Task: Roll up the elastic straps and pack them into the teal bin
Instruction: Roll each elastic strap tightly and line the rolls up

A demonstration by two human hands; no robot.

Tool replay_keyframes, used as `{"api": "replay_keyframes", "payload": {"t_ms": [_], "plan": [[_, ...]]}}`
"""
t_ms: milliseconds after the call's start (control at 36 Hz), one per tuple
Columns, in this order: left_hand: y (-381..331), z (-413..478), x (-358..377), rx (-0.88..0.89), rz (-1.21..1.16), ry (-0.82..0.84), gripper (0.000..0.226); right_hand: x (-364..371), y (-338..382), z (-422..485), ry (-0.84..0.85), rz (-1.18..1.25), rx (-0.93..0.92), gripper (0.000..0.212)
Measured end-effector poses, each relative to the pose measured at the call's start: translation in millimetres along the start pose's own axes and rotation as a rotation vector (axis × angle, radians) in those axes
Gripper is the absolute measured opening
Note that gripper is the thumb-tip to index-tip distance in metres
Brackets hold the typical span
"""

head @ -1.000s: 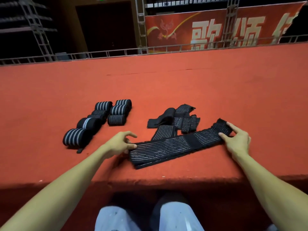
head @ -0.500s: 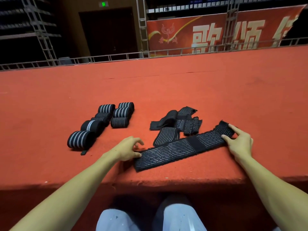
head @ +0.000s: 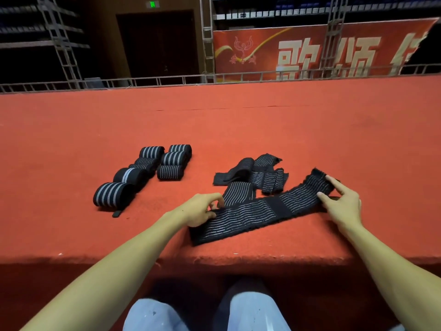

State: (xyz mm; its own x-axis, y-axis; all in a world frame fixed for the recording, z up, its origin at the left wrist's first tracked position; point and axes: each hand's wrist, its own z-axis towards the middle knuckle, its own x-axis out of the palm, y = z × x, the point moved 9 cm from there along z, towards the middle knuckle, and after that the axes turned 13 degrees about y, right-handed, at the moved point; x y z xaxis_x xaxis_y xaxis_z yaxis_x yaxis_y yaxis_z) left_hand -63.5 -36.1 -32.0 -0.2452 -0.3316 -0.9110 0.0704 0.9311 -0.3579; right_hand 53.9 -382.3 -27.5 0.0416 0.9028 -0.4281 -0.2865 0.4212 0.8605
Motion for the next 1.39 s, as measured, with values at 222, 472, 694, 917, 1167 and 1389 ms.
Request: {"api": "replay_keyframes", "payload": {"t_ms": [222, 472, 694, 917, 1167, 1389], "plan": [[-17, 5, 9, 0.039, 0.008, 0.123, 0.058, -13, 38, 20, 0.030, -0.043, -0.131, 0.057], [-18, 4, 7, 0.063, 0.001, 0.098, 0.065, -11, 49, 26, 0.027, 0.030, -0.162, 0.058], [-29, 1, 2, 0.057, -0.025, 0.273, 0.067, -11, 63, 35, 0.027, 0.170, -0.197, 0.058], [-27, -12, -12, 0.025, -0.133, 0.205, 0.043, 6, 101, 51, 0.079, 0.206, -0.250, 0.058], [-21, -41, -15, 0.014, -0.365, 0.165, 0.051, 32, 155, 57, 0.127, 0.189, -0.329, 0.058], [-26, -59, -19, 0.088, -0.858, -0.042, 0.055, 67, 197, 55, 0.145, 0.155, -0.382, 0.057]]}}
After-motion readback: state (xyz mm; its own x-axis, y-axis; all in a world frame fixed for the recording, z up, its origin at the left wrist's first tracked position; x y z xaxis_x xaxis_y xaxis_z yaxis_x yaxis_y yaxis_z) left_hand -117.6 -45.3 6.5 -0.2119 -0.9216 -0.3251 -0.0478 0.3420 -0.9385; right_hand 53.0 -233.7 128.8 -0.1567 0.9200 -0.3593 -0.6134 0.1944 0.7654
